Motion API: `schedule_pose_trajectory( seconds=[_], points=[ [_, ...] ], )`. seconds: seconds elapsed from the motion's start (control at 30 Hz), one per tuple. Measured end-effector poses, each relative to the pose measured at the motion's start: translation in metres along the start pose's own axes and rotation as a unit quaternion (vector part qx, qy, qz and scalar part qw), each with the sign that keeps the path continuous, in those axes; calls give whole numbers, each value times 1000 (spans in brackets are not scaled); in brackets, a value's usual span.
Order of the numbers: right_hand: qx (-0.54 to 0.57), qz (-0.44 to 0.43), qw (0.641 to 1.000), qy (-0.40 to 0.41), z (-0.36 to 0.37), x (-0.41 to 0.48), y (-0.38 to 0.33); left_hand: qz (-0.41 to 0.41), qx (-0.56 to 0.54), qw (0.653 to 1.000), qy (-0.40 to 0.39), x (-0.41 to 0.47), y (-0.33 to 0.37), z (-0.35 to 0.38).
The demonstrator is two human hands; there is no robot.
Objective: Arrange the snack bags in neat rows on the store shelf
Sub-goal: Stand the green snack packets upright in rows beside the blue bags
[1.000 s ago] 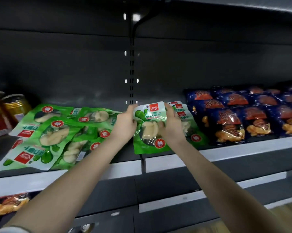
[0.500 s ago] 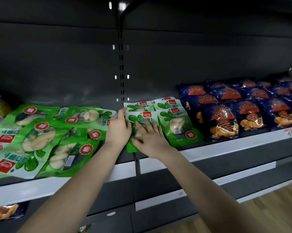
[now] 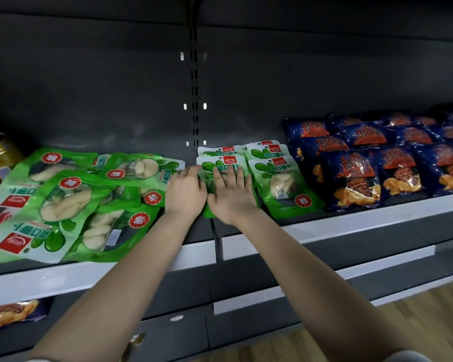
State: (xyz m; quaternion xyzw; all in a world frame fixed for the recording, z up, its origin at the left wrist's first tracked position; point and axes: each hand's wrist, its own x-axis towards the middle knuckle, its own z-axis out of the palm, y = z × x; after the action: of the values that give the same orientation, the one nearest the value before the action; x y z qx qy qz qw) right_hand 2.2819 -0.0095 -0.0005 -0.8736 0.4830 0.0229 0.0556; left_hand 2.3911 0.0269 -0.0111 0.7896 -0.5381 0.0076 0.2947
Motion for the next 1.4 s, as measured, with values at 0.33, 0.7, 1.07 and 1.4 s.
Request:
schedule_pose_trajectory(
  seconds=[0.33,0.7,1.07,1.4],
  points=[
    [61,10,997,50,3,11,6,-6,17,1000,-15,1,-1,1],
    [30,19,999,35,3,14,4,7,24,999,-32,0,3,-6],
    [19,28,999,-2,-1,17,3,5,36,998,-52,1,3,-4],
    [11,39,998,-37,-9,16,-1,-6,86,992,-96,3,12,-8]
  ],
)
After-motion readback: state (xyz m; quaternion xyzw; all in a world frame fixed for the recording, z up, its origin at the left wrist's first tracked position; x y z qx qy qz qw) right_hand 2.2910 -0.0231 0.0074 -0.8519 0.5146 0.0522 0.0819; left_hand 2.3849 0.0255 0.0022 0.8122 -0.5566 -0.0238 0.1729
